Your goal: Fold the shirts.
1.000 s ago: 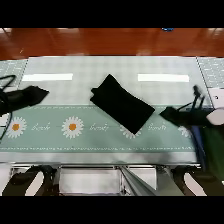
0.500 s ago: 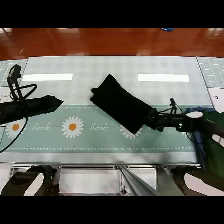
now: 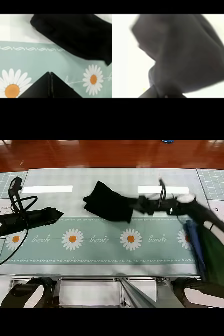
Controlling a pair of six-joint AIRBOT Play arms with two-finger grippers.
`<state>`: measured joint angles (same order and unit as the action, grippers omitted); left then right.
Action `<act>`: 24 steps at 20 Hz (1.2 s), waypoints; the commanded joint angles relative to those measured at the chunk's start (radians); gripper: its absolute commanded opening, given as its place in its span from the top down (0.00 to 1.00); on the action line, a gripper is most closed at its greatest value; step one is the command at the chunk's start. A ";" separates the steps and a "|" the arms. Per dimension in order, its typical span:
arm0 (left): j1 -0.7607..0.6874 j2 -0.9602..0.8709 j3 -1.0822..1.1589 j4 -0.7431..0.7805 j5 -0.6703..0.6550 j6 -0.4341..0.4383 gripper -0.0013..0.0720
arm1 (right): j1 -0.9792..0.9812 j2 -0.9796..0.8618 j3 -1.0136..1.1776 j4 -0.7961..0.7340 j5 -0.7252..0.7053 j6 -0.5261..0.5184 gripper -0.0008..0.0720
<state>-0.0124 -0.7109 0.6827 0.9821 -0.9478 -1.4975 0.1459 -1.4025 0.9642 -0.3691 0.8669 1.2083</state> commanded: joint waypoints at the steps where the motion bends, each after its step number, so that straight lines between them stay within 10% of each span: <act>1: 0.000 -0.011 -0.001 0.001 0.006 0.000 0.96 | -0.002 -0.005 0.285 -0.193 0.074 0.134 0.95; 11: 0.000 -0.018 -0.001 0.005 0.002 0.000 0.96 | -0.341 0.056 0.709 -0.424 0.438 0.376 0.95; 24: 0.000 -0.018 -0.001 0.013 0.056 0.001 0.96 | -1.019 0.259 0.696 -0.798 0.903 0.382 0.95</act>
<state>-0.0124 -0.7288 0.6819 0.9943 -0.9154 -1.4971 -0.7479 -1.1858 1.6684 -1.0790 1.6810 1.5963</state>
